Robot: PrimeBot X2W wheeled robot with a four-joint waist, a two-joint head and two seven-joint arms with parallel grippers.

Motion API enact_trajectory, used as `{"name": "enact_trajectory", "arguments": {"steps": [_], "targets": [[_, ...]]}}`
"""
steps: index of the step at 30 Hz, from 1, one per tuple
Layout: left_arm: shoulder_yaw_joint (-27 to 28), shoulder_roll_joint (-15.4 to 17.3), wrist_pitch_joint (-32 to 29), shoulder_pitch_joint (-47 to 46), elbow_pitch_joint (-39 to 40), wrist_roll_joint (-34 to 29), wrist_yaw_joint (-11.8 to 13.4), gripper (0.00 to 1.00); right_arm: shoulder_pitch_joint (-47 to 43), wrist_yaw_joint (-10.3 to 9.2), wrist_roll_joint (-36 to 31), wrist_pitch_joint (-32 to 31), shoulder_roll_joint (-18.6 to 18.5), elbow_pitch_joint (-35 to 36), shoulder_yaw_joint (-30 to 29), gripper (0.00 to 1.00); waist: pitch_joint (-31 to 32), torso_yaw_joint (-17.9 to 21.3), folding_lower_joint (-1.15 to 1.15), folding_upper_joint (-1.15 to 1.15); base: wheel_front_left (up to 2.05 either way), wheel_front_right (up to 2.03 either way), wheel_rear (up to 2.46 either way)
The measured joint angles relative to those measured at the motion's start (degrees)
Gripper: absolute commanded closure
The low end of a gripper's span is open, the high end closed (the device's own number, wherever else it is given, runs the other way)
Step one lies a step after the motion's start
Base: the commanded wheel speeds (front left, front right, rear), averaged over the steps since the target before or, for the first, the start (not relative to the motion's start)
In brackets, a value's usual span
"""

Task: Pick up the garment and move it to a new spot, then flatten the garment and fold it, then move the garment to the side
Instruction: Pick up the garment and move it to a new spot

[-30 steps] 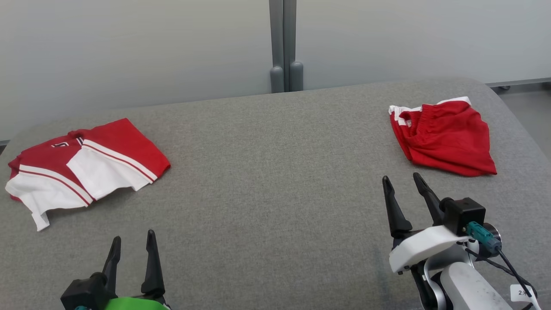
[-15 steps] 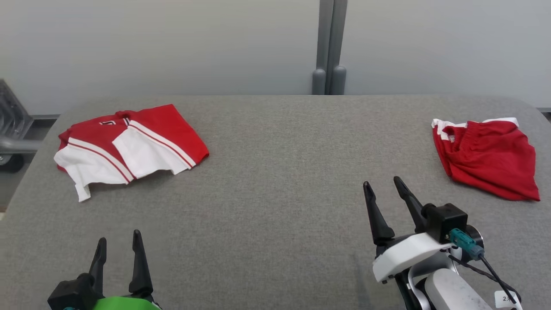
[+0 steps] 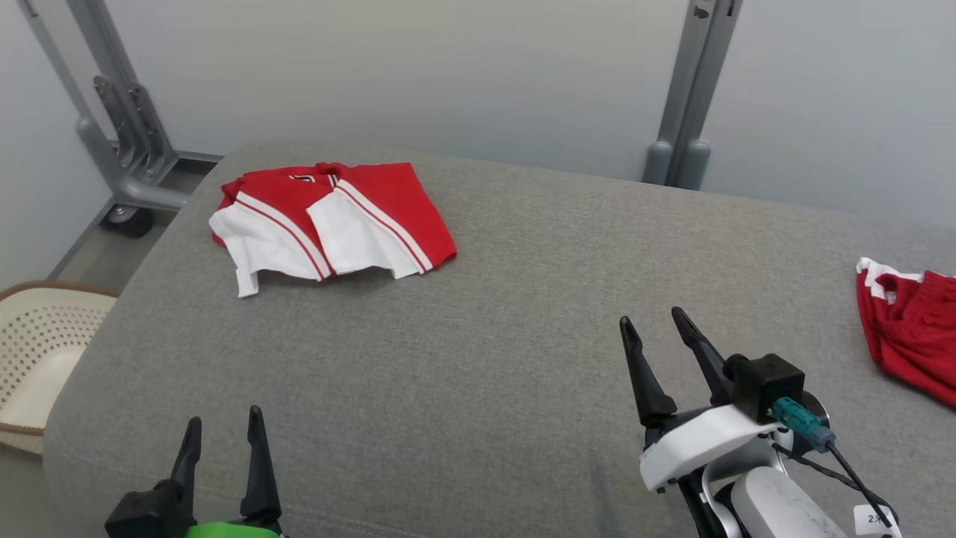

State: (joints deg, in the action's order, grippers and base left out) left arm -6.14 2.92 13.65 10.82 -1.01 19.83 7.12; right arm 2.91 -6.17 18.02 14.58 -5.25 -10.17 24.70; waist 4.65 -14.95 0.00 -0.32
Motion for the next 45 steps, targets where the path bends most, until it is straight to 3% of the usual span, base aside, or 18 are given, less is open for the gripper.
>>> {"name": "enact_trajectory", "arguments": {"steps": [10,18,24,30,37,45], "targets": [[0.52,0.03,-0.56,0.00,0.78,0.10,0.00,0.00,-0.46,-0.05,-0.49,0.00,0.45,0.29,0.22,0.00,-0.08,-5.67,0.00,0.00,0.00,0.00,0.00],[0.22,0.38,-1.79,-0.57,2.69,0.00,0.00,0.00,-0.56,-0.46,-1.08,0.00,0.25,0.30,-0.48,0.00,-1.17,-4.06,0.00,0.00,0.00,0.00,0.00],[-1.19,3.50,-3.88,-8.42,5.86,-2.10,-0.89,0.00,-0.48,-0.49,-2.15,0.00,-0.83,1.82,-2.02,0.00,-3.16,-2.87,0.00,0.00,0.00,0.00,0.00],[-0.84,6.87,-9.24,-19.69,7.12,-2.91,-2.27,0.00,0.49,-0.51,-3.81,-0.81,-1.86,3.58,-2.03,0.00,-6.36,-1.71,0.00,0.00,0.00,0.00,0.00],[1.92,9.82,-19.34,-33.37,3.15,1.22,-4.79,0.00,3.89,-0.57,-5.79,-2.66,-3.61,6.32,-2.08,0.00,-11.42,1.04,0.00,0.00,0.00,0.00,0.00],[6.50,13.06,-29.00,-42.27,-3.41,5.65,-5.02,0.00,4.43,-0.59,-7.53,-4.57,-5.71,8.90,-3.36,0.00,-16.72,5.39,0.00,0.00,0.00,0.00,0.00]]}}
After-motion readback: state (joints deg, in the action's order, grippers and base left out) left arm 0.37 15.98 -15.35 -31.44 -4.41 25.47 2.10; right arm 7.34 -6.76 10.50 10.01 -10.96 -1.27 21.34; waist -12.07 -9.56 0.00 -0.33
